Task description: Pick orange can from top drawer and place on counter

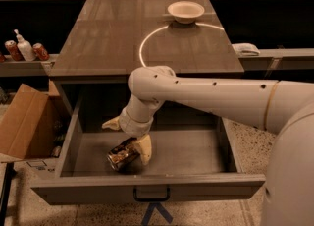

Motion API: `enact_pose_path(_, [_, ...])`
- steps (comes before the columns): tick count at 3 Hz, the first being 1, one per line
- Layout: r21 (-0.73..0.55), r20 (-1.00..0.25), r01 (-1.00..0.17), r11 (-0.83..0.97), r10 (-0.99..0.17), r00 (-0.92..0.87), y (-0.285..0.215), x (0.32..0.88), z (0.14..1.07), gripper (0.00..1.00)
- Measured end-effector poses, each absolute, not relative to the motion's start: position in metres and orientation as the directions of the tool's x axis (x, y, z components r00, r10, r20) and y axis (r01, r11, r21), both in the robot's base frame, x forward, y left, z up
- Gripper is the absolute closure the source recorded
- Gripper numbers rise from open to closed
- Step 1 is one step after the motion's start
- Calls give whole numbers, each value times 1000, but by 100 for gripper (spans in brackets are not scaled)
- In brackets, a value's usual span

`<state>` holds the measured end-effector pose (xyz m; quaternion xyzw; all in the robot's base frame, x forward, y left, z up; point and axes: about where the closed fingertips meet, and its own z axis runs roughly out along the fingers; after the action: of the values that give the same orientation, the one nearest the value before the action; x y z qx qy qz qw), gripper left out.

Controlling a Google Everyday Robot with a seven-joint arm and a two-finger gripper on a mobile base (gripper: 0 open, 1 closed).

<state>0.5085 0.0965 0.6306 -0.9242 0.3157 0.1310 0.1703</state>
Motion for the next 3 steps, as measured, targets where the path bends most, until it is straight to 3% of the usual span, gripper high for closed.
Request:
enact_pose_path(1, [-216,-358,-622,-752,-532,767,106,505,614,0])
enact_pose_path(3, [-234,-349,-641,-731,-552,757,103,506,615,43])
